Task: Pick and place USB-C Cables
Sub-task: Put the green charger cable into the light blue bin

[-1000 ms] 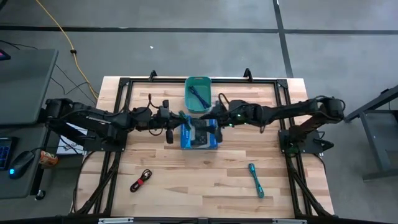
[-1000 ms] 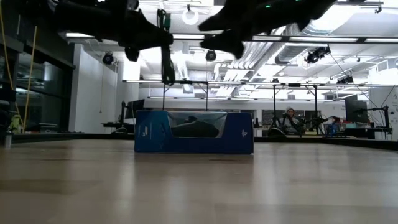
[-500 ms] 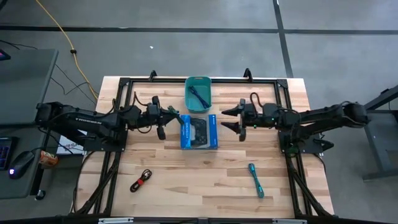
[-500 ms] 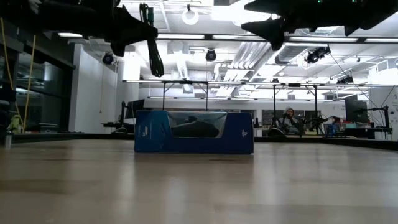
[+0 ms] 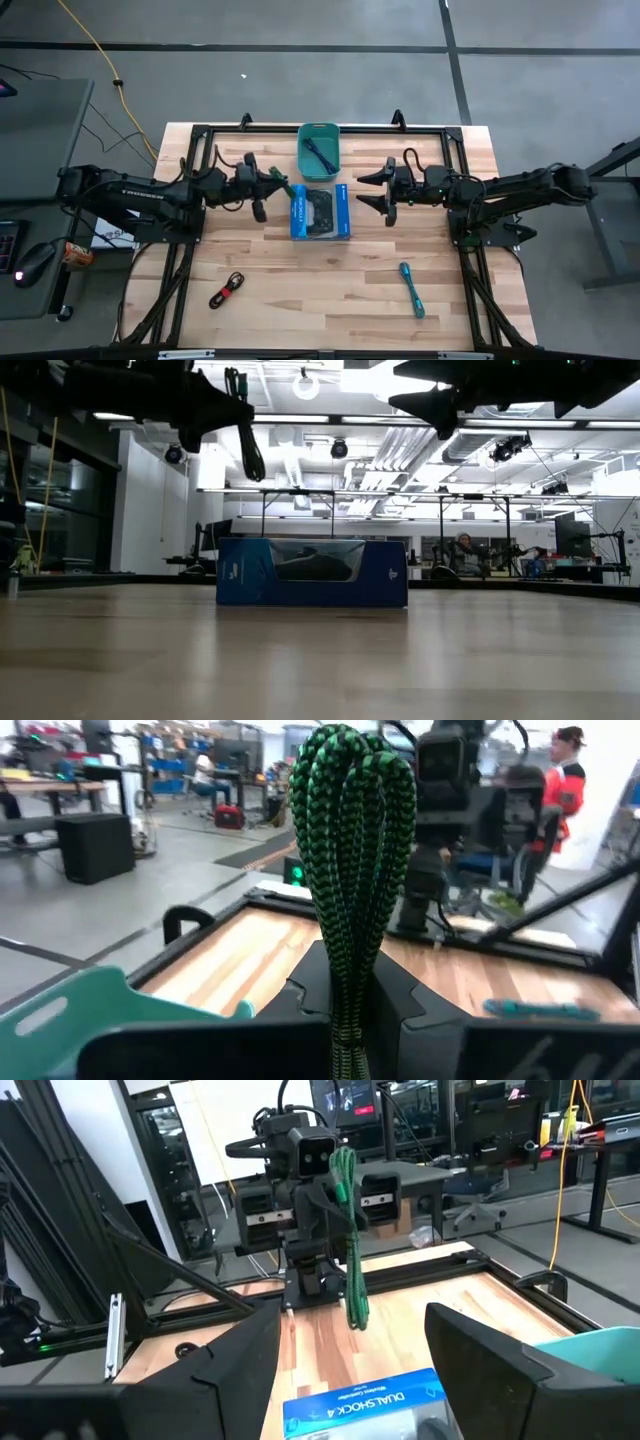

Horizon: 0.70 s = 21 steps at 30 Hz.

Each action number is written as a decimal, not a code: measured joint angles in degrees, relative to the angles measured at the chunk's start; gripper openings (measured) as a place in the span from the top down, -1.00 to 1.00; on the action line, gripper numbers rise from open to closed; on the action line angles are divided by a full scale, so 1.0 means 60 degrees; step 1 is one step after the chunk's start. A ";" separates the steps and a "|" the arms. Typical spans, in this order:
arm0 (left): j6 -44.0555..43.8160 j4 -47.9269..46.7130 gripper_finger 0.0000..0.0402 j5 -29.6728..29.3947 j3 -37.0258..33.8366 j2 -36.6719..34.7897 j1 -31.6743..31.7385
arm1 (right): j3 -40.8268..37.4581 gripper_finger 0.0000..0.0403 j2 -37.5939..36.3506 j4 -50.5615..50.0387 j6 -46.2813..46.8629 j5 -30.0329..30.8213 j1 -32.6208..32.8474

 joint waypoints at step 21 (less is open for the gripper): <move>0.0646 -0.5895 1.00 0.0403 0.7578 0.5372 0.3254 | 0.0000 -0.20 0.0007 0.0003 -0.0268 0.0379 -0.0023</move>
